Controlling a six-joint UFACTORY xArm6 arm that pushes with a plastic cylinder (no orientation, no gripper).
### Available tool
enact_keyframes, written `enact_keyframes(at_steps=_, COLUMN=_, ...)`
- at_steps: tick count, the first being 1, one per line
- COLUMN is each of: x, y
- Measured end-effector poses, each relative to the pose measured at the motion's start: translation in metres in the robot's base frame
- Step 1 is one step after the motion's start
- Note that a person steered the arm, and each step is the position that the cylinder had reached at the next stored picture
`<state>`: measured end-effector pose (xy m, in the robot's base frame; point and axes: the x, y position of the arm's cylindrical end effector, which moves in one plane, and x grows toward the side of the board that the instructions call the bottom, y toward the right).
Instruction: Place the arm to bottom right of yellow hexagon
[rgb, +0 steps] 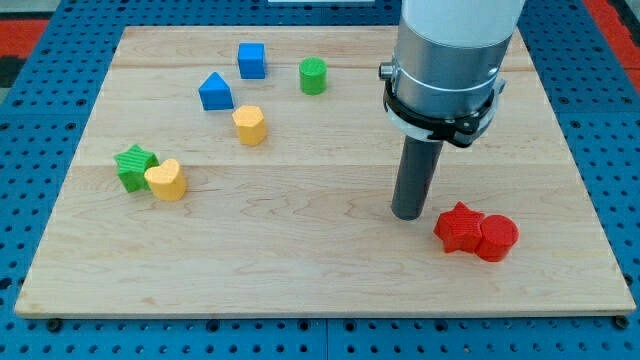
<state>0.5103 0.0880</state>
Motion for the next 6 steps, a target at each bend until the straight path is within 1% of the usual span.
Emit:
enact_keyframes(at_steps=1, x=-0.026, y=0.0)
enact_keyframes(at_steps=2, x=-0.042, y=0.0)
enact_keyframes(at_steps=5, x=-0.071, y=0.0)
enact_keyframes(at_steps=6, x=-0.076, y=-0.019)
